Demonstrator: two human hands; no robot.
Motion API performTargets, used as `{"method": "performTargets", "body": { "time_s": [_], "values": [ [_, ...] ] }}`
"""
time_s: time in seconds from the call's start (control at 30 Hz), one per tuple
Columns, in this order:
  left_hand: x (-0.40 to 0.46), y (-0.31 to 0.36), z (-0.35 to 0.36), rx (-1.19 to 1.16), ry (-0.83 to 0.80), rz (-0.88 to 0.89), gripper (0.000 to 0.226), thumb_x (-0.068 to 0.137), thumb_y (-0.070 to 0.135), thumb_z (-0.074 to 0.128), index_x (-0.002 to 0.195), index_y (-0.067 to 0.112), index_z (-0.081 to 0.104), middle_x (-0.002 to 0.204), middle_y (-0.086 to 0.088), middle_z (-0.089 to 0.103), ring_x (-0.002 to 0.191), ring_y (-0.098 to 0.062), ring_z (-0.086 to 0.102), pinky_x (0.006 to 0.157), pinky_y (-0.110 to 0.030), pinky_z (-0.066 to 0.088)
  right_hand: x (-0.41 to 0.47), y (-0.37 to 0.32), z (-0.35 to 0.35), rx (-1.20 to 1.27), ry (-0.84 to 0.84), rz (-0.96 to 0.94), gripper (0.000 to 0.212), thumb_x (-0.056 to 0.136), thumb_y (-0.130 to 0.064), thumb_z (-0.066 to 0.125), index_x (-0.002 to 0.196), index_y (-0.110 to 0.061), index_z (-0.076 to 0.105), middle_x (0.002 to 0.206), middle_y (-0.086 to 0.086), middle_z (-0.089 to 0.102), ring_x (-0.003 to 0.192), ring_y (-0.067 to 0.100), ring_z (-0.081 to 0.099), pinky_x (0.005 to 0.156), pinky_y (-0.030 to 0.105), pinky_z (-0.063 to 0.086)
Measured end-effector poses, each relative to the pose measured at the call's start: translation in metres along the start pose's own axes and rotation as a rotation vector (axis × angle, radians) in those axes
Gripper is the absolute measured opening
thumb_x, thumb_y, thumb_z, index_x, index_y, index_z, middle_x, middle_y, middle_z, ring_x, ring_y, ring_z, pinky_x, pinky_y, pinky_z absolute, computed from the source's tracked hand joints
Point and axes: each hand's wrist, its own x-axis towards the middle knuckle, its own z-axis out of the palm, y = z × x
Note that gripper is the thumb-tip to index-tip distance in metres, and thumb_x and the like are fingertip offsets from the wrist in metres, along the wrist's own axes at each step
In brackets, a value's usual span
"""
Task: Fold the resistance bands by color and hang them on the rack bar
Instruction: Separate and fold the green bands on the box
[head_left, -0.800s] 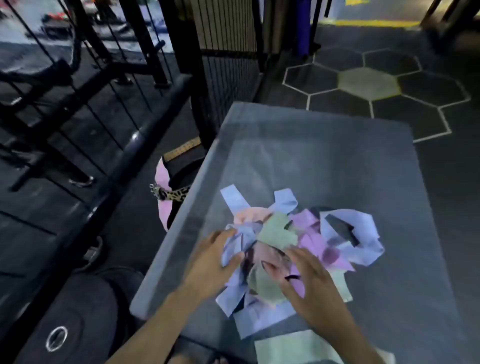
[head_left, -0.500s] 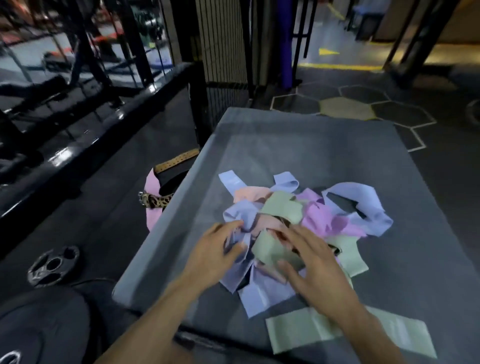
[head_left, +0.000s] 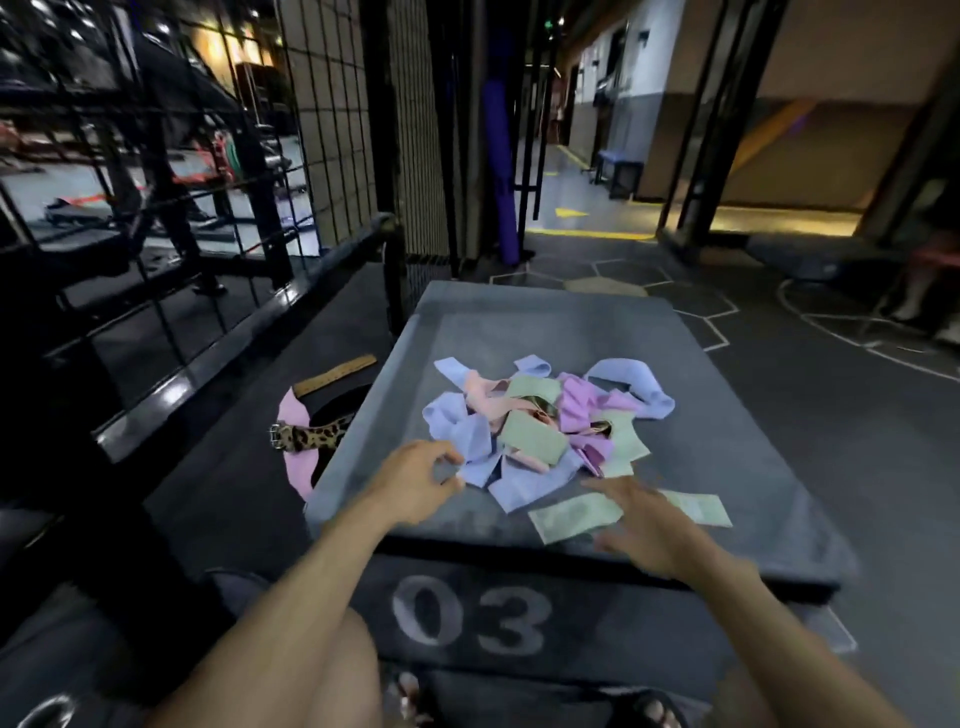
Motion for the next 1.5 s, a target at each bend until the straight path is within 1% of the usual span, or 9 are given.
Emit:
{"method": "performTargets", "body": {
  "time_s": [0.23, 0.33, 0.47, 0.67, 0.93, 1.03, 1.2, 1.37, 1.5],
  "values": [
    [0.064, -0.018, 0.021, 0.047, -0.080, -0.144, 0.046, 0.090, 0.036, 0.070, 0.132, 0.026, 0.057, 0.137, 0.000, 0.055, 0.119, -0.024, 0.057, 0.094, -0.033, 0.047, 0.069, 0.023, 0.027, -0.253, -0.199, -0.032, 0.076, 0.073, -0.059, 0.068, 0.142, -0.050, 0.038, 0.136, -0.012, 0.041, 0.123, 0.024, 0.045, 0.104, 0.044, 0.042],
    [0.104, -0.024, 0.026, 0.126, -0.107, -0.226, 0.065, 0.085, 0.038, 0.071, 0.144, 0.033, 0.043, 0.148, -0.001, 0.040, 0.131, -0.033, 0.043, 0.102, -0.041, 0.044, 0.100, 0.026, 0.013, -0.275, -0.203, -0.071, 0.051, 0.072, -0.059, 0.058, 0.121, -0.044, 0.055, 0.117, -0.013, 0.056, 0.110, 0.020, 0.056, 0.089, 0.037, 0.047],
    [0.145, -0.030, 0.039, 0.291, -0.207, -0.232, 0.072, 0.081, 0.045, 0.068, 0.145, 0.045, 0.035, 0.145, 0.001, 0.039, 0.132, -0.037, 0.035, 0.103, -0.047, 0.041, 0.133, 0.013, -0.004, -0.210, 0.077, -0.048, 0.013, 0.084, -0.031, 0.057, 0.096, -0.029, 0.062, 0.098, -0.011, 0.067, 0.097, 0.019, 0.063, 0.066, 0.031, 0.041],
    [0.181, -0.061, 0.056, 0.237, -0.012, -0.051, 0.024, 0.070, 0.051, 0.065, 0.093, 0.043, 0.061, 0.094, 0.010, 0.048, 0.085, -0.024, 0.054, 0.074, -0.037, 0.052, 0.180, 0.024, 0.001, 0.045, 0.526, -0.030, 0.042, 0.080, -0.011, 0.059, 0.120, -0.022, 0.064, 0.116, 0.001, 0.064, 0.108, 0.029, 0.053, 0.077, 0.033, 0.042],
    [0.183, -0.040, 0.074, -0.032, 0.119, 0.006, 0.014, 0.090, 0.027, 0.063, 0.096, 0.032, 0.074, 0.096, 0.025, 0.063, 0.089, -0.015, 0.063, 0.069, -0.030, 0.049, 0.189, 0.010, 0.027, -0.137, 0.013, -0.144, 0.085, 0.069, -0.064, 0.039, 0.150, -0.045, 0.029, 0.154, -0.010, 0.033, 0.143, 0.025, 0.028, 0.113, 0.050, 0.033],
    [0.175, -0.022, 0.080, -0.250, 0.054, 0.024, 0.007, 0.089, 0.031, 0.068, 0.088, 0.038, 0.071, 0.086, 0.014, 0.071, 0.078, -0.016, 0.064, 0.063, -0.030, 0.046, 0.185, 0.019, 0.023, -0.111, 0.054, -0.127, 0.062, 0.070, -0.048, 0.056, 0.131, -0.045, 0.050, 0.119, -0.010, 0.061, 0.117, 0.019, 0.052, 0.094, 0.042, 0.048],
    [0.169, 0.014, 0.092, -0.580, -0.006, 0.036, 0.012, 0.087, 0.022, 0.076, 0.086, 0.032, 0.070, 0.093, 0.004, 0.076, 0.080, -0.014, 0.069, 0.076, -0.032, 0.055, 0.158, 0.021, 0.001, -0.055, 0.284, -0.003, 0.034, 0.067, -0.014, 0.051, 0.092, -0.030, 0.067, 0.073, -0.010, 0.061, 0.072, 0.023, 0.058, 0.055, 0.033, 0.044],
    [0.170, 0.043, 0.100, -0.677, -0.035, 0.116, 0.015, 0.089, 0.015, 0.073, 0.087, 0.028, 0.067, 0.091, 0.009, 0.069, 0.081, -0.005, 0.057, 0.075, -0.022, 0.045, 0.136, 0.034, -0.030, 0.035, 0.518, 0.124, 0.066, 0.069, 0.004, 0.052, 0.120, -0.036, 0.064, 0.094, -0.001, 0.066, 0.074, 0.032, 0.054, 0.056, 0.035, 0.046],
    [0.168, 0.020, 0.088, -0.282, -0.064, 0.141, 0.022, 0.085, 0.023, 0.073, 0.104, 0.027, 0.063, 0.088, 0.015, 0.056, 0.084, -0.015, 0.052, 0.069, -0.019, 0.039, 0.125, 0.036, -0.039, 0.160, 0.399, 0.164, 0.067, 0.083, -0.002, 0.055, 0.139, -0.038, 0.046, 0.091, -0.001, 0.060, 0.074, 0.032, 0.047, 0.055, 0.032, 0.036]
  ]
}}
